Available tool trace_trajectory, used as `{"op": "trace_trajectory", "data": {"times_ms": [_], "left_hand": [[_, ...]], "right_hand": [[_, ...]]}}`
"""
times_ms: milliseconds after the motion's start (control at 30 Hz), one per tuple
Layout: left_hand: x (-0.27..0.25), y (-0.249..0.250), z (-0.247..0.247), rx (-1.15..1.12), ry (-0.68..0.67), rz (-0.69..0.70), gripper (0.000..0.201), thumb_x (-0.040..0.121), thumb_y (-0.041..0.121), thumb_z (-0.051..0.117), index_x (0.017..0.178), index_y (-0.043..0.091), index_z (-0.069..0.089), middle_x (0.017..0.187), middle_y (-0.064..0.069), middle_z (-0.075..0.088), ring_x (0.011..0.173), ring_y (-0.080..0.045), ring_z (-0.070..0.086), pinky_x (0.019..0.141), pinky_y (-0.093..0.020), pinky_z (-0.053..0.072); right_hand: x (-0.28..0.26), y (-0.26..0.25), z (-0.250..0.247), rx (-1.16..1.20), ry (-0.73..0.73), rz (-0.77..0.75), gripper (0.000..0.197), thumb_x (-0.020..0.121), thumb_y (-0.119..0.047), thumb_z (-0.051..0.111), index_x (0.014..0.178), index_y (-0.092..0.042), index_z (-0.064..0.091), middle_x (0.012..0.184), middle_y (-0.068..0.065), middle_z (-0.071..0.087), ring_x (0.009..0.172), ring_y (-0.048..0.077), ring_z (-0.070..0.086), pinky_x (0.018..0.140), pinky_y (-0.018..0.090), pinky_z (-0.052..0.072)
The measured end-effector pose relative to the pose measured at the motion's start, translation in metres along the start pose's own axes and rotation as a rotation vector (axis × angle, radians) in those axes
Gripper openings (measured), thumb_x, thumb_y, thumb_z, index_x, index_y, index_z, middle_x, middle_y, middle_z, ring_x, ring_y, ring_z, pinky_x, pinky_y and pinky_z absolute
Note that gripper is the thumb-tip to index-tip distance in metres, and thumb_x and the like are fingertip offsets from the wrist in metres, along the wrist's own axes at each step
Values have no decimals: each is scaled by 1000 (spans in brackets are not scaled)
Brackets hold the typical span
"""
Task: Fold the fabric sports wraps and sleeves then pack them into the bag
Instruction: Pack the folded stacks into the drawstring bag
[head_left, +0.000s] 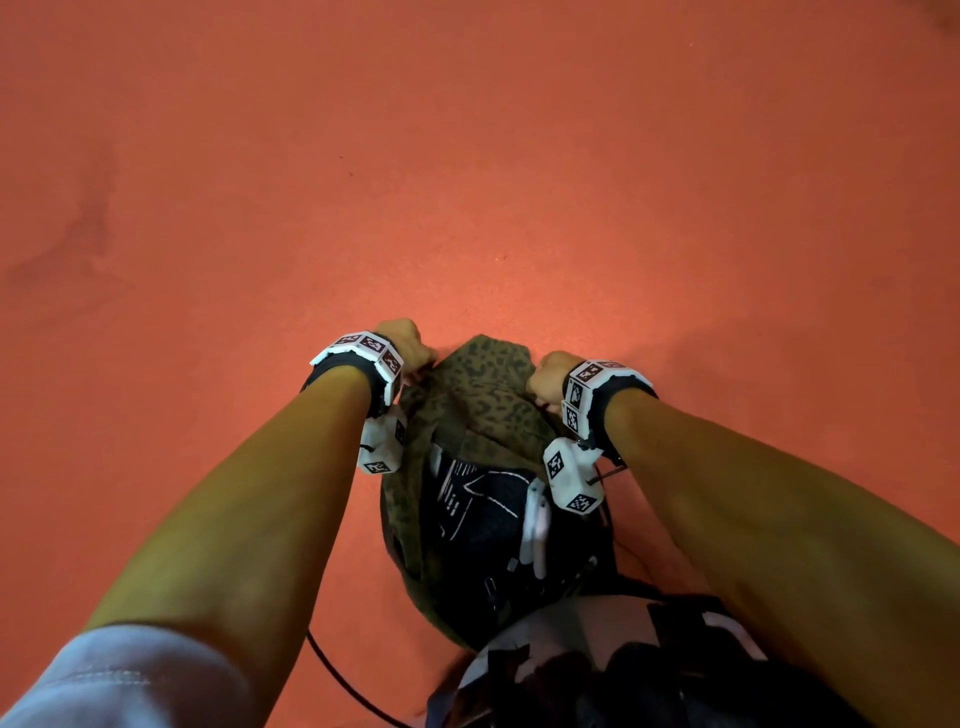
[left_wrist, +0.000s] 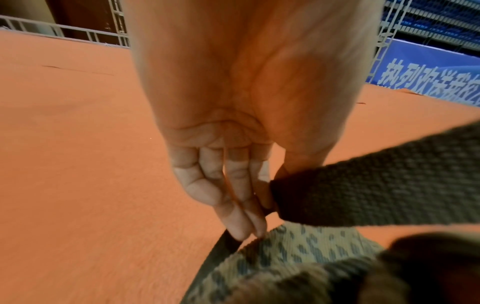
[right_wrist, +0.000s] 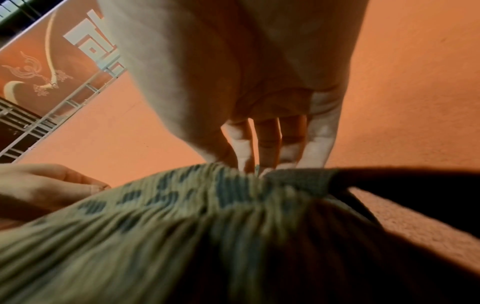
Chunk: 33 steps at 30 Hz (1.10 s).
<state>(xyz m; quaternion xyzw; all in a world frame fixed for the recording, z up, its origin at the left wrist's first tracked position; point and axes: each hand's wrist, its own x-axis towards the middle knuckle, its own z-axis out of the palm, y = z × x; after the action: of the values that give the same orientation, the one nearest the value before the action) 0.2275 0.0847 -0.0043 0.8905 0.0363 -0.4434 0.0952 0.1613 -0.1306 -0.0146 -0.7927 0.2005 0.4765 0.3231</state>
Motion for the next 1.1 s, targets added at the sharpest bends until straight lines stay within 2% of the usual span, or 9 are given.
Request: {"op": "trace_trajectory", "data": {"times_ms": [67,167,233,300,533,733,833,967,1100], "left_hand": [[-10,-7,2,-69,24,-5,29,94,30,62,77,7,60,74,-13,66,64,-28,55,62,-33,42],[-30,-17,5,-152,50,-7,30,95,29,61,78,5,65,80,-16,75,76,-30,72,67,-34,52],[-44,-22,8,-179,68,-11,31,96,28,60,83,1,68,83,-19,75,83,-31,74,74,-38,56],[-57,-26,13,-198,88,-17,32,96,28,60,90,-2,69,85,-20,75,86,-33,73,79,-41,58],[-96,-28,30,-184,159,-27,35,96,32,59,99,-2,69,95,-20,75,92,-35,71,82,-43,57],[-124,-24,43,-111,224,-14,37,99,32,53,102,-2,69,99,-20,74,97,-34,69,80,-40,56],[-135,-28,51,-95,256,-12,36,99,28,53,102,-5,68,99,-22,73,89,-35,68,78,-41,56],[-146,-38,59,-165,252,-29,33,97,26,54,100,-4,69,94,-20,74,93,-34,71,79,-43,58],[-155,-49,69,-255,240,-49,28,97,24,54,94,1,70,87,-14,76,85,-28,74,78,-38,60]], "right_hand": [[-9,-2,2,-93,14,-25,23,99,-24,49,101,-4,59,94,12,65,75,28,61,66,31,47],[-24,-4,9,-193,45,-58,21,102,-27,45,89,-11,52,83,8,53,66,22,47,64,30,38],[-30,-5,15,-234,78,-78,27,101,-23,43,75,-13,46,70,5,41,58,20,35,57,28,30],[-38,-6,18,-261,109,-92,27,100,-22,43,75,-12,47,69,5,42,56,19,35,55,28,29],[-67,4,30,-206,177,-163,25,98,-23,46,110,-6,60,93,10,60,83,29,59,71,29,44],[-86,20,46,-118,274,-207,30,95,-22,50,121,-11,58,118,14,63,101,30,60,80,30,47],[-92,28,56,-79,313,-190,41,95,-27,52,133,-12,52,128,15,59,107,32,59,79,28,42],[-99,30,67,-83,354,-179,46,97,-31,49,137,-8,48,127,17,59,107,35,60,80,32,46],[-104,27,76,-107,407,-143,53,99,-39,46,140,-6,43,134,20,52,117,40,55,95,41,48]]}}
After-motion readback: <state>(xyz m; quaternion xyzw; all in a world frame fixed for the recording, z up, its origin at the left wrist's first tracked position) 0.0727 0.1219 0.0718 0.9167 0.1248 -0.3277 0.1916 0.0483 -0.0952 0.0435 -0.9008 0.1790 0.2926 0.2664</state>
